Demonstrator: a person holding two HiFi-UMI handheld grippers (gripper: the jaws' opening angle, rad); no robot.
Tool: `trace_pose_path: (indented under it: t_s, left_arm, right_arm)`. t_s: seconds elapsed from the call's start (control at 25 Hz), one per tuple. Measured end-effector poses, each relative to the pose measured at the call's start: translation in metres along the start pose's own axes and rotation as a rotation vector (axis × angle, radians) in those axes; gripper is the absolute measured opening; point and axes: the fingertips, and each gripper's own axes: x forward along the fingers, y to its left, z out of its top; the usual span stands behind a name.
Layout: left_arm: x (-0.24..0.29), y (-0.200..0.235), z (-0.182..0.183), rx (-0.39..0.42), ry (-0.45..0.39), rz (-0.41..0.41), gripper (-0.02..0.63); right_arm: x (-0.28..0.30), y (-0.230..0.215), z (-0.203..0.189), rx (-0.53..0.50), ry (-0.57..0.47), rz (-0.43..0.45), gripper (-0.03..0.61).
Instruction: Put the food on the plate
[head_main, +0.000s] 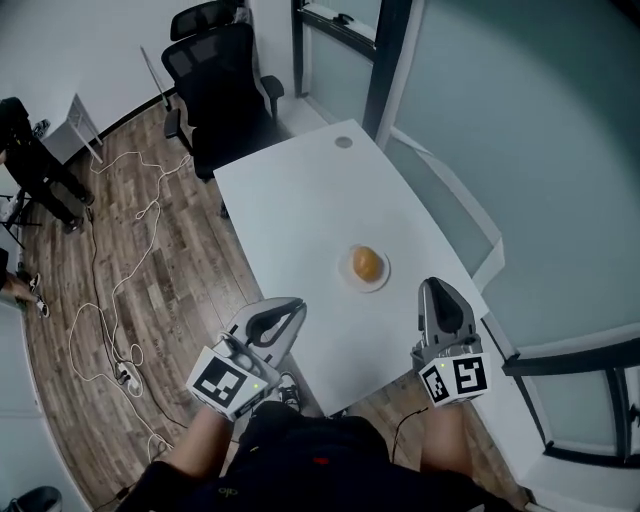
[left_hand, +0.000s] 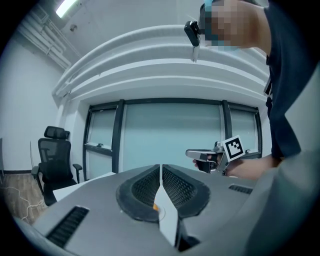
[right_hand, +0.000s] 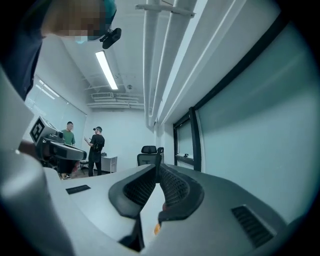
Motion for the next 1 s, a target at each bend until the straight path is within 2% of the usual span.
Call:
trace_pose_path:
  t_s: [0.2, 0.44, 0.76, 1.0]
  left_arm:
    - [-0.005, -0.016, 0.029, 0.042, -0.052, -0.019, 0.034]
    - [-0.008, -0.033, 0.050, 0.093, -0.096, -0.052, 0.034]
    - [-0.022, -0.046, 0.061, 0.109, -0.115, -0.070, 0.034]
    - [-0.031, -0.049, 0.063, 0.087, -0.121, -0.074, 0.034]
  right_arm:
    - [-0.030, 0.017, 0.043, -0.061, -0.045, 0.025, 0.037]
    - [-0.053, 0.020, 0.071, -0.080, -0.077, 0.014, 0.037]
    - [-0.064, 0.032, 0.088, -0.100, -0.102, 0.013, 0.037]
    - [-0.068, 0.040, 0.091, -0.107, -0.102, 0.017, 0.037]
